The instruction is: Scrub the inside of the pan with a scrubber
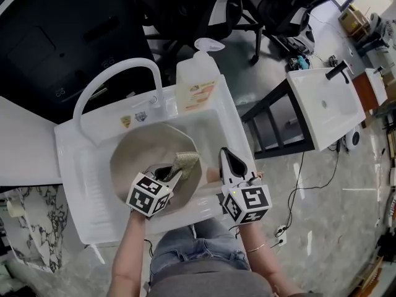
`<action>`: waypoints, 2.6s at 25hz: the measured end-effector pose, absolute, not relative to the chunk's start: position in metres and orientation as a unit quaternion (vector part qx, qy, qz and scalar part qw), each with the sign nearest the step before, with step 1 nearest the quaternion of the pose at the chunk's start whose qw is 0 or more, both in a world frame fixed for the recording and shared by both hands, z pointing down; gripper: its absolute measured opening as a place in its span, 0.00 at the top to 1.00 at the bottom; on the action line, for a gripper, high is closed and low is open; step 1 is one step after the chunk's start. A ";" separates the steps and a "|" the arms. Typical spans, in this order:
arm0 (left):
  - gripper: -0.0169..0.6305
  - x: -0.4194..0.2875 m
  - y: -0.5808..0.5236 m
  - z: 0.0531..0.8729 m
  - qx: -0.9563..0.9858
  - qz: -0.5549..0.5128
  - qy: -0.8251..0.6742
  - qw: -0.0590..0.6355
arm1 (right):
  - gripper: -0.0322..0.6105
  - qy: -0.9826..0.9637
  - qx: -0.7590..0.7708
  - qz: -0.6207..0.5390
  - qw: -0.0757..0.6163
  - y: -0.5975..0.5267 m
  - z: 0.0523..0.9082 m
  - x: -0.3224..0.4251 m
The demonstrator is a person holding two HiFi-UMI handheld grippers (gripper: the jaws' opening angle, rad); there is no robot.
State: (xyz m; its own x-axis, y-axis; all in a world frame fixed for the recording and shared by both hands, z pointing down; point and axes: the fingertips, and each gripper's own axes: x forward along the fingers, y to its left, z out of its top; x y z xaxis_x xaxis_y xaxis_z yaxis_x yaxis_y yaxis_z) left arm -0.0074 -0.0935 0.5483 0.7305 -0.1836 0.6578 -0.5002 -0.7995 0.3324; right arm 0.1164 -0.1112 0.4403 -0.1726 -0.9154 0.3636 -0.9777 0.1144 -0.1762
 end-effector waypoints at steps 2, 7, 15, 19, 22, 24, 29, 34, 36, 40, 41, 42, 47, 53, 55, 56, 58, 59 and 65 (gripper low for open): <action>0.88 -0.005 -0.099 0.559 0.889 0.325 -0.198 0.253 | 0.93 -0.742 0.637 0.193 0.081 -0.116 0.442 0.118; 0.88 -0.006 -0.127 0.579 0.872 0.321 -0.248 0.273 | 0.93 -0.744 0.633 0.198 0.081 -0.126 0.445 0.123; 0.88 -0.004 -0.156 0.600 0.849 0.335 -0.301 0.275 | 0.93 -0.750 0.621 0.210 0.087 -0.137 0.454 0.120; 0.88 -0.006 -0.168 0.601 0.844 0.337 -0.319 0.268 | 0.93 -0.756 0.611 0.215 0.092 -0.143 0.458 0.113; 0.88 -0.007 -0.176 0.603 0.840 0.343 -0.332 0.258 | 0.93 -0.761 0.604 0.217 0.095 -0.148 0.461 0.108; 0.88 -0.009 -0.180 0.604 0.835 0.348 -0.344 0.251 | 0.93 -0.763 0.600 0.220 0.097 -0.151 0.463 0.106; 0.88 -0.026 -0.195 0.609 0.816 0.354 -0.386 0.244 | 0.93 -0.766 0.594 0.222 0.101 -0.157 0.465 0.104; 0.88 -0.057 -0.214 0.609 0.779 0.358 -0.454 0.241 | 0.93 -0.771 0.588 0.222 0.102 -0.162 0.464 0.101; 0.88 -0.071 -0.220 0.607 0.762 0.360 -0.481 0.243 | 0.93 -0.774 0.585 0.221 0.103 -0.164 0.464 0.099; 0.88 -0.096 -0.226 0.600 0.734 0.362 -0.522 0.242 | 0.93 -0.781 0.576 0.219 0.103 -0.166 0.462 0.092; 0.88 -0.101 -0.227 0.598 0.727 0.363 -0.531 0.241 | 0.93 -0.783 0.573 0.219 0.104 -0.167 0.462 0.090; 0.88 -0.107 -0.227 0.595 0.719 0.365 -0.540 0.240 | 0.93 -0.785 0.570 0.218 0.104 -0.167 0.461 0.088; 0.88 -0.139 -0.224 0.582 0.680 0.386 -0.582 0.225 | 0.93 -0.798 0.552 0.214 0.109 -0.169 0.458 0.072; 0.88 -0.172 -0.215 0.565 0.645 0.390 -0.617 0.225 | 0.93 -0.811 0.538 0.205 0.104 -0.170 0.450 0.056; 0.88 -0.180 -0.212 0.558 0.638 0.384 -0.628 0.226 | 0.93 -0.814 0.535 0.202 0.102 -0.170 0.447 0.051; 0.88 -0.183 -0.210 0.554 0.637 0.382 -0.631 0.225 | 0.93 -0.816 0.533 0.201 0.101 -0.169 0.445 0.049; 0.88 -0.188 -0.208 0.546 0.635 0.380 -0.636 0.219 | 0.93 -0.818 0.530 0.200 0.100 -0.168 0.443 0.046; 0.88 -0.190 -0.206 0.543 0.635 0.381 -0.637 0.215 | 0.93 -0.819 0.530 0.199 0.099 -0.167 0.442 0.044; 0.88 -0.207 -0.195 0.528 0.630 0.393 -0.642 0.190 | 0.93 -0.821 0.528 0.194 0.094 -0.163 0.436 0.036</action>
